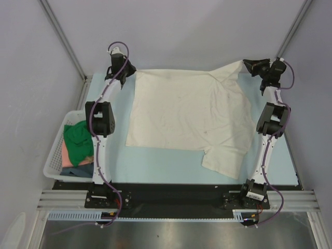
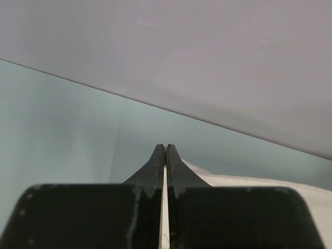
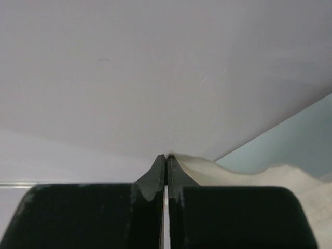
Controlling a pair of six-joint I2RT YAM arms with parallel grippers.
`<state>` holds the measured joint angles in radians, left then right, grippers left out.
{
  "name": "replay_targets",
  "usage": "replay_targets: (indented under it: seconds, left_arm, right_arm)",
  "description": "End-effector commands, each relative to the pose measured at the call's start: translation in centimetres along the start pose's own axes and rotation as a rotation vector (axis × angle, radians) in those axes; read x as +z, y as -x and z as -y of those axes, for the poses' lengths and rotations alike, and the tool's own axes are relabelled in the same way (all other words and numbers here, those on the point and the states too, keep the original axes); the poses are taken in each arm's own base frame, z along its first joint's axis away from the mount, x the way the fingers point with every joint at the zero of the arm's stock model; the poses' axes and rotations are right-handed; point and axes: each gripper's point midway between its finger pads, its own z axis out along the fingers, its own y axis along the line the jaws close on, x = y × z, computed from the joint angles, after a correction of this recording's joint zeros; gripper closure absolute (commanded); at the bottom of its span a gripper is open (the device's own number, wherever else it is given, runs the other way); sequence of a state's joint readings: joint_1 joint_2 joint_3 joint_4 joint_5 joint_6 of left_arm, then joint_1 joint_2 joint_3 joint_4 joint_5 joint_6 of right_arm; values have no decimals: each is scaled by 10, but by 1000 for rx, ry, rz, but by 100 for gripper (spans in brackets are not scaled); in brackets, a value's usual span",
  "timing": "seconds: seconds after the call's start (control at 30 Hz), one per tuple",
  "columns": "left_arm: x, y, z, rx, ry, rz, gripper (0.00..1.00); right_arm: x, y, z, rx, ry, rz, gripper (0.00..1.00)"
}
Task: Fold and stack the t-shirts
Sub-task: Flatten the tshirt out, then fold the tshirt
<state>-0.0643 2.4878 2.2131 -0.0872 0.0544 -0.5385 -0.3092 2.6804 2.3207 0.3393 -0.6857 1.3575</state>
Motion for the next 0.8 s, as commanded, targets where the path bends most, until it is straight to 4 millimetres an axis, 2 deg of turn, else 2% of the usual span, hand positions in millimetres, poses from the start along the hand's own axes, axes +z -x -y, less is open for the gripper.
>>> replay_targets:
  seconds: [0.0,0.17,0.23,0.27,0.3,0.33,0.37,0.4,0.43,0.5,0.53,0.57,0.6,0.63,0.77]
  left_arm:
    - [4,40,-2,15,-10,110,100]
    - [5,34,1,-5,-20,90,100]
    - [3,30,-2,-16,-11,71,100]
    - [-1,33,4,-20,-16,67,100]
    - [-5,30,3,-20,-4,44,100]
    - [-8,30,3,-21,3,33,100]
    - [-14,34,6,-21,3,27,100]
    - [-19,28,4,-20,15,-8,100]
    - [-22,23,2,-20,21,-31,100]
    - [-34,21,6,-10,22,-68,100]
    - [-38,10,0,-10,40,-102,100]
    - [-43,8,0,-8,43,-118,100]
    - [-52,7,5,-4,34,-141,100]
    - [-57,0,1,-1,45,-165,100]
    - [-86,-13,-3,24,85,-251,100]
  right_arm:
    - [3,6,-18,-62,76,29,100]
    - [0,10,-23,-78,74,29,100]
    - [-1,9,-32,-80,71,26,100]
    - [-2,9,-34,-81,59,24,100]
    - [-4,7,-45,-83,49,21,100]
    - [-8,5,-32,-40,-20,12,100]
    - [-10,2,-31,-33,-43,12,100]
    - [-17,-1,-49,-37,-39,13,100]
    - [-21,-7,-37,-10,-79,3,100]
    - [-31,-13,-41,-35,-113,-11,100]
    - [-38,-17,-49,-29,-142,-21,100]
    - [-44,-24,-41,-16,-172,-34,100]
    - [-48,-27,-45,-9,-176,-40,100]
    - [-55,-30,-58,-13,-171,-40,100]
    - [-79,-46,-57,-7,-262,-78,100]
